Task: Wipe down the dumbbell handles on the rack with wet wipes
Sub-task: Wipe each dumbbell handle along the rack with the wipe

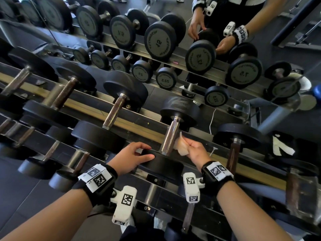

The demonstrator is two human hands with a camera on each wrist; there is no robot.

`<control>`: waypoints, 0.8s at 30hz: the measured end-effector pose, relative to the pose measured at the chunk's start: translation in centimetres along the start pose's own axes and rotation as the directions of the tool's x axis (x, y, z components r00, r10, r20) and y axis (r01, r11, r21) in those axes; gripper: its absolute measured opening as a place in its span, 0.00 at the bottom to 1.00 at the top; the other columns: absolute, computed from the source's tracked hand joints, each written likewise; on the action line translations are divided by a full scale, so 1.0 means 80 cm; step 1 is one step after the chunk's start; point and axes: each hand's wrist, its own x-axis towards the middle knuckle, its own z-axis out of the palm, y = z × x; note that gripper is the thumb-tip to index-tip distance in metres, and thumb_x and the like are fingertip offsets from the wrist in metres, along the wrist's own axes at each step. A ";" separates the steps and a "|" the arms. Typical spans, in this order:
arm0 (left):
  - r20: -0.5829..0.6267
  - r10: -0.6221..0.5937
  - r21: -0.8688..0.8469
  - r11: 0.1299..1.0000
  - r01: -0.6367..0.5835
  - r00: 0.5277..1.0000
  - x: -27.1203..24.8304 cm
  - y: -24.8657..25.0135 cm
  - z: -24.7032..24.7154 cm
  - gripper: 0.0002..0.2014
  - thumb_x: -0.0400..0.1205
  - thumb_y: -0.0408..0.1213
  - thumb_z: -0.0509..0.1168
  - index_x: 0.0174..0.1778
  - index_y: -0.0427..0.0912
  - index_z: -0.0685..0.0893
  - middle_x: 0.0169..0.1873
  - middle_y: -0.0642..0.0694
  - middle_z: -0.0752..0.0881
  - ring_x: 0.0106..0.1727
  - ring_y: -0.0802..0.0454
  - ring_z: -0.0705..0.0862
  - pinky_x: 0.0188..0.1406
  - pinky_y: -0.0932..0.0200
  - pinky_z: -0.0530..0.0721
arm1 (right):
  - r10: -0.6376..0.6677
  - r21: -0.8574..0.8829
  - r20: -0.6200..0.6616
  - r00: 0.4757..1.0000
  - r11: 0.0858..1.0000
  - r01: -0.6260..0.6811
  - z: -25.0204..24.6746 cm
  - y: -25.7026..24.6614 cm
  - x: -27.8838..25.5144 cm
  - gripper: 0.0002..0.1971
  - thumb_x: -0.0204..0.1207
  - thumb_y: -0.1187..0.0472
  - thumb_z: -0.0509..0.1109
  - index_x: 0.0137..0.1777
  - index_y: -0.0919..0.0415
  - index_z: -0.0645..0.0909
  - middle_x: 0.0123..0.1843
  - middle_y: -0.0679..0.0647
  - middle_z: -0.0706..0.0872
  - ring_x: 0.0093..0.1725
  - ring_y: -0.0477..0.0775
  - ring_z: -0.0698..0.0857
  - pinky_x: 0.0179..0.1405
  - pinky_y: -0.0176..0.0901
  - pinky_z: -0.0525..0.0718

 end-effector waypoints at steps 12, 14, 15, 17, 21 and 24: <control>0.046 -0.053 -0.011 0.998 0.054 0.998 0.000 0.020 -0.005 0.18 0.75 0.48 0.77 0.59 0.56 0.84 0.52 0.51 0.89 0.53 0.51 0.88 0.63 0.44 0.85 | 0.075 -0.232 0.204 0.976 0.972 -0.026 0.008 -0.008 -0.028 0.09 0.77 0.44 0.69 0.51 0.37 0.90 0.47 0.44 0.93 0.47 0.39 0.90 0.45 0.33 0.83; 0.053 -0.055 -0.007 0.998 0.055 0.997 -0.002 0.020 -0.005 0.18 0.75 0.49 0.77 0.59 0.57 0.84 0.53 0.52 0.89 0.54 0.51 0.88 0.63 0.44 0.85 | 0.065 -0.296 0.192 0.979 0.955 -0.006 -0.005 -0.009 -0.029 0.14 0.68 0.36 0.70 0.51 0.34 0.90 0.48 0.41 0.93 0.49 0.38 0.89 0.49 0.35 0.83; 0.051 -0.055 -0.002 0.998 0.055 0.997 -0.002 0.020 -0.005 0.18 0.75 0.49 0.77 0.59 0.57 0.84 0.53 0.52 0.88 0.54 0.52 0.88 0.63 0.45 0.85 | 0.060 -0.279 0.168 0.984 0.960 -0.011 -0.009 -0.010 -0.026 0.13 0.70 0.39 0.71 0.52 0.36 0.90 0.49 0.43 0.93 0.52 0.42 0.89 0.53 0.39 0.83; 0.054 -0.057 0.010 0.998 0.057 0.997 -0.001 0.020 -0.006 0.18 0.74 0.49 0.77 0.59 0.58 0.84 0.54 0.53 0.88 0.54 0.53 0.88 0.63 0.45 0.85 | 0.042 -0.208 0.129 0.991 0.978 -0.014 -0.007 -0.013 -0.019 0.09 0.75 0.52 0.74 0.52 0.41 0.91 0.50 0.48 0.93 0.54 0.51 0.88 0.58 0.45 0.82; 0.067 -0.062 0.012 0.998 0.061 0.996 -0.003 0.022 -0.007 0.18 0.74 0.50 0.77 0.59 0.58 0.84 0.55 0.52 0.87 0.55 0.51 0.87 0.61 0.44 0.86 | 0.044 -0.206 0.082 0.996 0.978 -0.026 0.022 -0.015 -0.016 0.14 0.82 0.63 0.65 0.56 0.47 0.90 0.53 0.50 0.92 0.59 0.55 0.88 0.66 0.52 0.82; 0.062 -0.063 0.002 0.998 0.063 0.996 -0.004 0.022 -0.007 0.17 0.74 0.49 0.77 0.59 0.57 0.84 0.56 0.50 0.86 0.56 0.49 0.87 0.62 0.43 0.85 | 0.039 -0.168 0.081 0.996 0.985 -0.024 0.029 -0.008 -0.029 0.15 0.85 0.59 0.61 0.63 0.45 0.87 0.58 0.47 0.91 0.60 0.48 0.87 0.67 0.50 0.80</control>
